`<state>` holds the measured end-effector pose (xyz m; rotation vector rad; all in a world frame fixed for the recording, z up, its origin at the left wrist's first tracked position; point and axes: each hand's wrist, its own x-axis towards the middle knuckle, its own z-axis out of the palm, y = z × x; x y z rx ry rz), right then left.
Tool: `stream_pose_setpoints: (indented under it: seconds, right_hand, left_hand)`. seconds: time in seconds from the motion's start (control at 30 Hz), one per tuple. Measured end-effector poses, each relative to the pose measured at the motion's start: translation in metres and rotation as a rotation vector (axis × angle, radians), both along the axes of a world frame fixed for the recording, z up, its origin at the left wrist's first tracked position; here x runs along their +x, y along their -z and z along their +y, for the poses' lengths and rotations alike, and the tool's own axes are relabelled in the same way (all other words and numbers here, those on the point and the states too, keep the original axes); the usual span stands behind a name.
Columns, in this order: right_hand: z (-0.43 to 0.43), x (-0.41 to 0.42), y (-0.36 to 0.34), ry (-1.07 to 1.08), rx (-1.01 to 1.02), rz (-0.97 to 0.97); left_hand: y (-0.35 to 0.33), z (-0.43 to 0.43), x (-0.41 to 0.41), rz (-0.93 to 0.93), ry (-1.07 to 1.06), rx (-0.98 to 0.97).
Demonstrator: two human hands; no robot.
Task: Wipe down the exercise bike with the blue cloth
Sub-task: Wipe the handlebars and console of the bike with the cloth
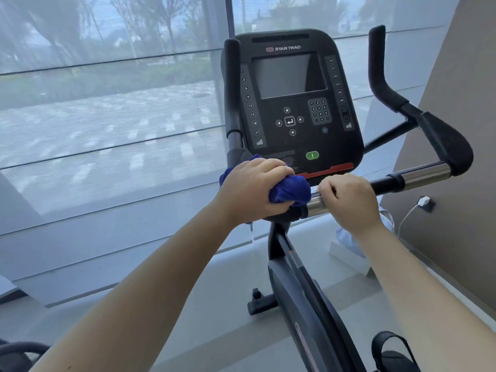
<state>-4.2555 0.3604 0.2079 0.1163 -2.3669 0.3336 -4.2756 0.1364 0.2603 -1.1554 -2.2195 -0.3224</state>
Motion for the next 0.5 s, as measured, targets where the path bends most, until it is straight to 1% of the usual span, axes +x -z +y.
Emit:
stream_pose_setpoints:
  seconds: [0.07,0.13,0.2,0.3,0.4,0.47,0.5]
  right_hand:
    - [-0.005,0.001,-0.006,-0.018,-0.168,-0.052]
    - [-0.021,0.007,-0.014,-0.044,-0.287,-0.071]
    - [-0.044,0.01,-0.024,-0.052,-0.332,-0.116]
    - [-0.081,0.006,-0.035,-0.055,-0.44,-0.257]
    - [-0.106,-0.003,-0.041,0.041,-0.484,-0.308]
    - [-0.12,-0.009,-0.044,0.123,-0.495,-0.322]
    - [-0.127,-0.012,-0.045,0.171,-0.462,-0.357]
  left_hand:
    - [-0.003,-0.007,-0.008,-0.001,0.007,0.007]
    - [-0.005,-0.017,-0.018,-0.024,0.026,0.017]
    - [-0.006,-0.026,-0.028,-0.038,0.044,0.049]
    - [-0.008,-0.039,-0.044,-0.059,0.069,0.098]
    - [-0.009,-0.056,-0.065,-0.077,0.068,0.19]
    - [-0.007,-0.065,-0.078,-0.159,0.076,0.299]
    - [-0.007,-0.068,-0.082,-0.212,0.091,0.349]
